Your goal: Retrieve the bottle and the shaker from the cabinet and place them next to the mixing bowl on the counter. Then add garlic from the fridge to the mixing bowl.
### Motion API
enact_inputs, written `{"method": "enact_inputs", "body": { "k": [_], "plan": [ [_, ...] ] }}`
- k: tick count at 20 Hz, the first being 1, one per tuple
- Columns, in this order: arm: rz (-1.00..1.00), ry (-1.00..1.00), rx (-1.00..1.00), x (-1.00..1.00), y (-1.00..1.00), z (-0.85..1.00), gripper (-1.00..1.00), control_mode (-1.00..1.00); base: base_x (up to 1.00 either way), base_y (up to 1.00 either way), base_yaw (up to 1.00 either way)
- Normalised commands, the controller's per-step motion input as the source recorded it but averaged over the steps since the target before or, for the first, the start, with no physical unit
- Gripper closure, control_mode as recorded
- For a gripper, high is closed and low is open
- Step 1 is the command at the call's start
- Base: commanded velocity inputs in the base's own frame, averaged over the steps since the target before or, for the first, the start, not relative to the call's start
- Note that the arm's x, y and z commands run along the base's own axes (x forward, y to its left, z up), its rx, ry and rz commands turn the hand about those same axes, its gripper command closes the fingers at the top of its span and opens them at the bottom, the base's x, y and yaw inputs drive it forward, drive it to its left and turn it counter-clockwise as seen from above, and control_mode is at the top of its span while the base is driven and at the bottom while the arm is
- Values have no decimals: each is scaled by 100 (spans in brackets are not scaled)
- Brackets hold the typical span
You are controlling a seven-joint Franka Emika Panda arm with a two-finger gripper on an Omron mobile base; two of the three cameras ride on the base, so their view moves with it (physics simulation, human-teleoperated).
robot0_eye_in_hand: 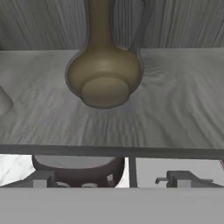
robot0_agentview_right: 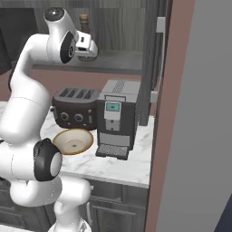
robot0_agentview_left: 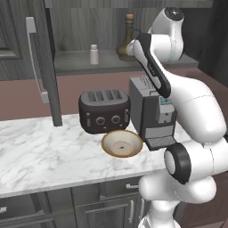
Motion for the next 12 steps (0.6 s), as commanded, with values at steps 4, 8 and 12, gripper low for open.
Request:
{"method": "enact_inputs", "body": {
  "k": [4, 8, 12],
  "plan": [
    [1, 0, 0, 6, 0, 0, -100, -100, 0, 0, 0],
    [6, -7, 0, 11, 0, 0, -100, -100, 0, 0, 0],
    [6, -13, 0, 25, 0, 0, -100, -100, 0, 0, 0]
  ]
}}
